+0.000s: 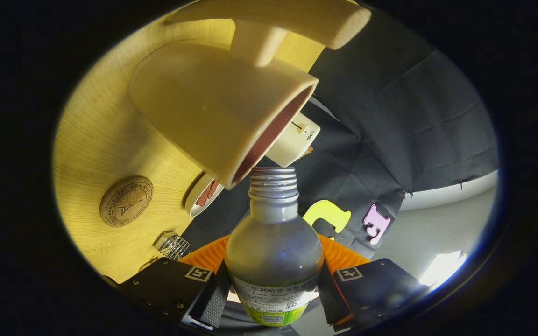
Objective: Take the bottle from table, then pour the juice into the cup, finally place the bottle on the coaster
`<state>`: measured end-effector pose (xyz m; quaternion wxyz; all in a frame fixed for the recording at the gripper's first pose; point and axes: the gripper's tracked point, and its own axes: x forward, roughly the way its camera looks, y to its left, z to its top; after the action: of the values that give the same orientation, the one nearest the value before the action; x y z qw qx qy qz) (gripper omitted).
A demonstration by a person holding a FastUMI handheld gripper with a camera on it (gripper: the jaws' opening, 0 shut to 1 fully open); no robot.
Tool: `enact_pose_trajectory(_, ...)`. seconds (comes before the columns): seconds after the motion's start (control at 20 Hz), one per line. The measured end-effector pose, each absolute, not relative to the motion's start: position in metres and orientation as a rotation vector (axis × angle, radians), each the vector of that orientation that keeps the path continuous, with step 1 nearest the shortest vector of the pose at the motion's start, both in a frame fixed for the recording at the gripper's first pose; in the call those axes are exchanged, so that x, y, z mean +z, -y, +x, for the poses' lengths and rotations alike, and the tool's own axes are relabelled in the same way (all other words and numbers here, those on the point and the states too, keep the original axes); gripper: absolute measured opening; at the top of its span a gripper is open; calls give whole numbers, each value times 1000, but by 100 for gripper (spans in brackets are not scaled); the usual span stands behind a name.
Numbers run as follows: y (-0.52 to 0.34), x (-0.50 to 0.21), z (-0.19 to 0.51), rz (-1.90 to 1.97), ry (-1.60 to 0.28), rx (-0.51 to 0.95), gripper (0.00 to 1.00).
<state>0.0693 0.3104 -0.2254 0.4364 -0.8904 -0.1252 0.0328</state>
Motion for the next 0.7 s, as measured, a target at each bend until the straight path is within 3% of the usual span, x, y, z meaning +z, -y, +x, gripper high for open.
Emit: enact_pose_trajectory(0.7,-291,-236,68,-2050,208,92,80)
